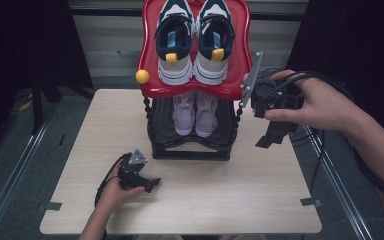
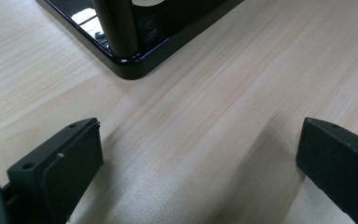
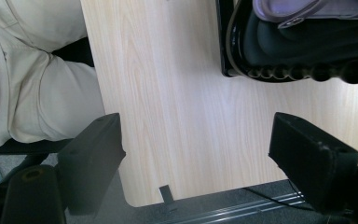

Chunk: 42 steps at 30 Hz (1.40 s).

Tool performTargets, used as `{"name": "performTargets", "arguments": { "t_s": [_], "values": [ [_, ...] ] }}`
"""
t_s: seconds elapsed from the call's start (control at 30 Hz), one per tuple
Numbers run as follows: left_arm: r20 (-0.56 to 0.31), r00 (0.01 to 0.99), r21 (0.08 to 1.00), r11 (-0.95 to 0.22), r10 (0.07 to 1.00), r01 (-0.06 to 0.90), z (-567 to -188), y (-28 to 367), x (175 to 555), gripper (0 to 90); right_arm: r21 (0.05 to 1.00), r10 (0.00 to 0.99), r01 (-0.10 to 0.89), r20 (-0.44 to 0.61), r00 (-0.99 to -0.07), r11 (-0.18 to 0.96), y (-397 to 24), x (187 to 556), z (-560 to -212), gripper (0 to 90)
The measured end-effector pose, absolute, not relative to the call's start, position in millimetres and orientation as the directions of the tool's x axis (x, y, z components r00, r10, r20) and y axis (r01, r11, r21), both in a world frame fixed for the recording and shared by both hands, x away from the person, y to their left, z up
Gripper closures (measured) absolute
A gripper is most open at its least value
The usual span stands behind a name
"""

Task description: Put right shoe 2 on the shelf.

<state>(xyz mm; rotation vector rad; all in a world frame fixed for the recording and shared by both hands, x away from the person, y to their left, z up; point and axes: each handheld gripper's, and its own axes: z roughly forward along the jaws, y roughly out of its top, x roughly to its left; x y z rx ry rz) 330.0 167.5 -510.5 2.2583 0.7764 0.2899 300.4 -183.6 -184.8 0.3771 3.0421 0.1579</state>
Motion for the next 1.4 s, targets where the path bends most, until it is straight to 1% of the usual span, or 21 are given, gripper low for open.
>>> {"name": "performTargets", "arguments": {
  "t_s": [0.13, 0.3, 0.33, 0.37, 0.53, 0.97, 1.17, 1.3, 1.4],
  "values": [
    [-0.021, 0.793, 0.697, -0.56, 0.608, 0.448, -511, 167, 330, 0.1, 0.106, 0.236, 0.229, -0.064, -0.97, 0.968, -186, 299, -194, 16.7],
    [-0.022, 0.793, 0.697, -0.56, 0.608, 0.448, -510, 168, 330, 0.1, 0.098, 0.245, 0.239, -0.059, -0.968, 0.966, -192, 297, -206, 16.7],
    [-0.022, 0.793, 0.697, -0.56, 0.608, 0.448, -510, 168, 330, 0.1, 0.093, 0.259, 0.253, -0.055, -0.964, 0.963, -193, 296, -208, 16.7],
    [-0.022, 0.793, 0.697, -0.56, 0.608, 0.448, -510, 168, 330, 0.1, 0.095, 0.248, 0.242, -0.057, -0.967, 0.966, -194, 297, -210, 16.7],
    [-0.022, 0.793, 0.697, -0.56, 0.608, 0.448, -510, 168, 330, 0.1, 0.09, 0.256, 0.25, -0.058, -0.965, 0.964, -199, 297, -220, 16.8],
    [-0.021, 0.792, 0.7, -0.557, 0.611, 0.448, -511, 167, 330, 0.1, 0.096, 0.274, 0.269, -0.039, -0.961, 0.958, -208, 299, -249, 17.0],
    [-0.021, 0.792, 0.7, -0.557, 0.61, 0.447, -511, 167, 330, 0.1, 0.12, 0.286, 0.281, -0.028, -0.958, 0.952, -212, 301, -262, 17.0],
    [-0.021, 0.792, 0.7, -0.557, 0.61, 0.447, -511, 167, 330, 0.1, 0.111, 0.302, 0.299, -0.013, -0.953, 0.948, -214, 302, -273, 16.9],
    [-0.021, 0.792, 0.7, -0.556, 0.611, 0.448, -511, 167, 330, 0.1, 0.127, 0.306, 0.302, -0.007, -0.952, 0.945, -216, 304, -281, 16.9]
  ]
}}
